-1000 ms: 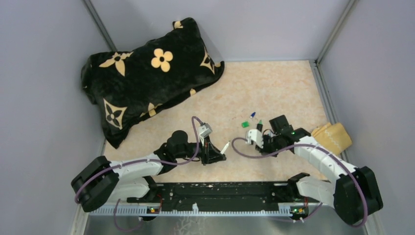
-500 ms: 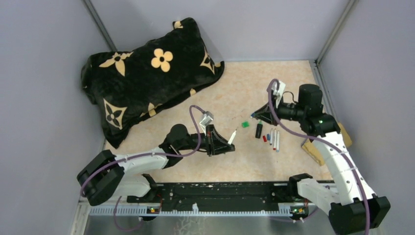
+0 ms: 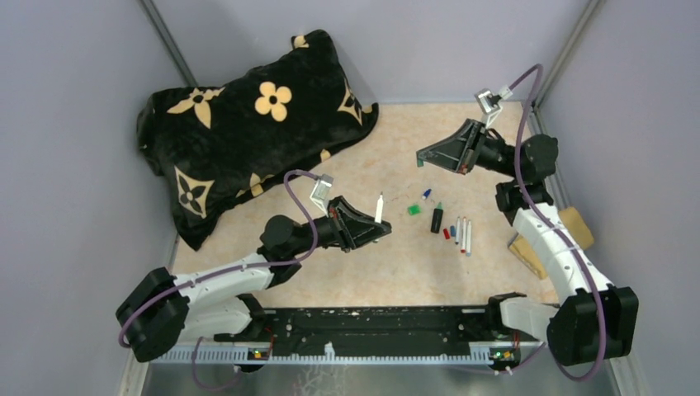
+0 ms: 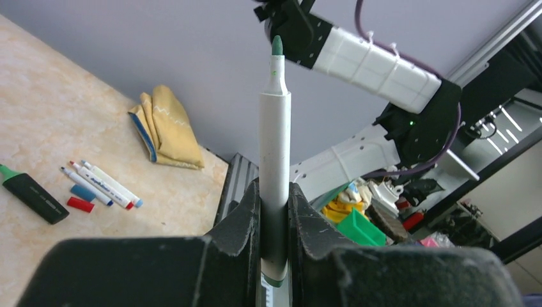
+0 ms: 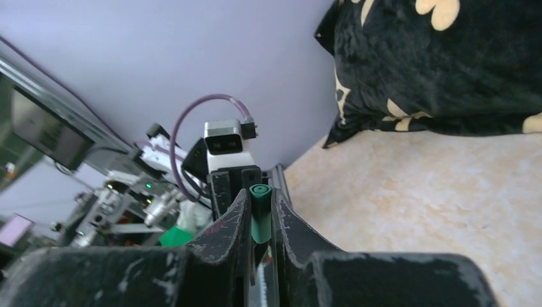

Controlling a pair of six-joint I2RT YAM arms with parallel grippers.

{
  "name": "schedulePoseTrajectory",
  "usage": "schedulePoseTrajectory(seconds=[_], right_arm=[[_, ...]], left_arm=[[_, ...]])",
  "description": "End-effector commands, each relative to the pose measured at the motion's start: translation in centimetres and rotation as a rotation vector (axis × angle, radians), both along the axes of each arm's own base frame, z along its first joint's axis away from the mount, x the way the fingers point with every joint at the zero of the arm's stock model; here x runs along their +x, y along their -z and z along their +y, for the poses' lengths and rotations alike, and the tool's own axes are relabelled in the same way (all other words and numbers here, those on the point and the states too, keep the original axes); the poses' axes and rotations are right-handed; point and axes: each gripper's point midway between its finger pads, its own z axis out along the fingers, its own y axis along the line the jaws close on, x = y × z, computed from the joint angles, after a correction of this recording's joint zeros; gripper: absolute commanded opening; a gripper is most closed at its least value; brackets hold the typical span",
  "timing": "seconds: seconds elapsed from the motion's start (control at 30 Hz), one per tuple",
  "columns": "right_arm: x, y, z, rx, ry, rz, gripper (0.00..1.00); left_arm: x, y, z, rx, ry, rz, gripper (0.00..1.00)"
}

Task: Insert the pens into the pen caps
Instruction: Insert the pen cap onto the pen.

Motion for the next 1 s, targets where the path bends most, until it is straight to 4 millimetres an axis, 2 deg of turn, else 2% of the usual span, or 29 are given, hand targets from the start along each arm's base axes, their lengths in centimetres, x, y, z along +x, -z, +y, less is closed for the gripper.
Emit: schedulePoseTrajectory(seconds=[0.0,0.1,0.37,0.5,0.73,0.97], right_arm=[[-1.6,-4.4,-1.0,0.177,-0.026,-0.013,0.0],[-1.7,-4.1,-1.1,0.19,-0.015,-0.018,0.0],[-0.7,-2.0,-1.2,0.182,0.024,0.045,0.0],[-1.0,-1.6,-1.1,0.166,0.017,0.022,0.0],[-0.7,-1.6,-1.2,0.168,0.013,0.014,0.0],[-1.0,-1.1,-1.3,0.185,0.01,0.037,0.0]], left_arm=[[0.6,-2.6,0.6,-0.105,-0.059,0.026,0.0],[0.8,-3.1,-0.2,-0.119,-0.075,0.02,0.0],[1.5,-3.2,-4.4,-0.071,-0.05,-0.065,0.0],[1.9,-2.9,-5.8,-0.053,-0.044,-0.086,0.0],[2.3,-2.2,-6.7,-0.05,-0.038,-0.078,0.0],[2.6,-2.4,-7.0,-0.06,-0.04,-0.077,0.0]])
